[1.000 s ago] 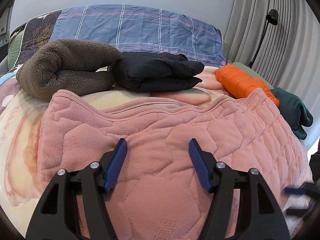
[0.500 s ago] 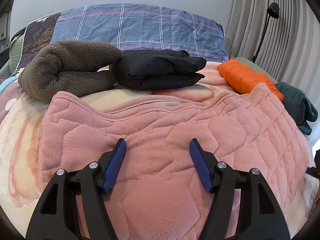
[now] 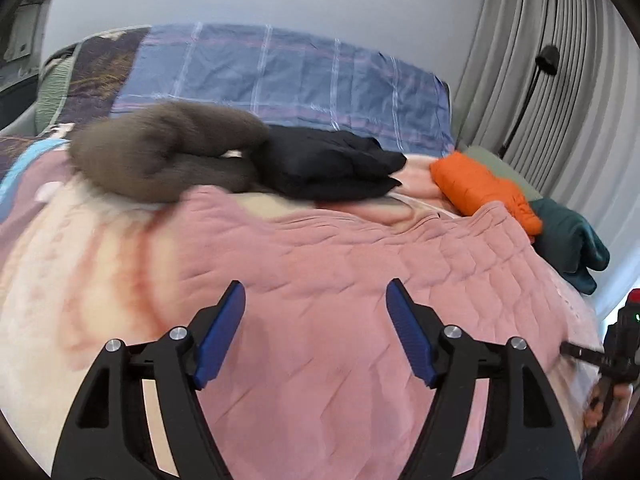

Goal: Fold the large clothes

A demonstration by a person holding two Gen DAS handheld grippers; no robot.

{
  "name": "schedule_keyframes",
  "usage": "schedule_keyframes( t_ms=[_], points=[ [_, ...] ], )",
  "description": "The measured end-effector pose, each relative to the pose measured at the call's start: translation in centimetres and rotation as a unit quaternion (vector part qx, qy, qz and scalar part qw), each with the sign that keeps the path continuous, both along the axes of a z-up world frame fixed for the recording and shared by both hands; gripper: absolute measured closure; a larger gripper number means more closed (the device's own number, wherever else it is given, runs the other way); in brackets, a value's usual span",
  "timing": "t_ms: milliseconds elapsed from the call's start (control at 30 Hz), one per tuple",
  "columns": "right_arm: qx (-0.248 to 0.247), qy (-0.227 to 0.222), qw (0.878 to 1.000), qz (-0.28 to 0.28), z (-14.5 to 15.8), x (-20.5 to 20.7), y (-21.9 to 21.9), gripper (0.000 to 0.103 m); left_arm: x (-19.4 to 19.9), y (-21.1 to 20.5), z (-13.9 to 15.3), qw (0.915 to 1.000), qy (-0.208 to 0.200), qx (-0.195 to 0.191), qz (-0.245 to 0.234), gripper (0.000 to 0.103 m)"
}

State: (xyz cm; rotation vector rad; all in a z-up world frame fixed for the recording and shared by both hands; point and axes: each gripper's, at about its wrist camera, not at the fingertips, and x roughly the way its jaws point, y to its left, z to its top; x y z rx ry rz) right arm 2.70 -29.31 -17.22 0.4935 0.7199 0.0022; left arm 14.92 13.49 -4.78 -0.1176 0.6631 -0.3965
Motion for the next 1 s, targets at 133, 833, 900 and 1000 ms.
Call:
schedule_keyframes(
  t_ms=[133, 833, 900, 1000],
  points=[
    [-0.066, -0.029, 0.997, -0.016, 2.8, -0.5, 1.6, 0.051, -3.5, 4.8, -0.8, 0.9996, 0.023, -0.017, -0.001, 0.032],
    [-0.163, 0.02, 0.985, 0.053, -0.1, 6.2, 10.1, 0.047, -3.9, 4.9, -7.5, 0.9889, 0.121, -0.019, -0.084, 0.036],
    [-0.171, 0.022, 0.984, 0.05, 0.6, 5.9, 10.4, 0.046, -3.8, 5.5, -8.1, 0.9873, 0.13, -0.045, -0.08, 0.036],
    [-0.174, 0.01, 0.984, 0.039, 3.2, 5.3, 11.7, 0.046, -4.5, 5.2, -7.4, 0.99, 0.114, -0.03, -0.077, 0.044]
  ],
)
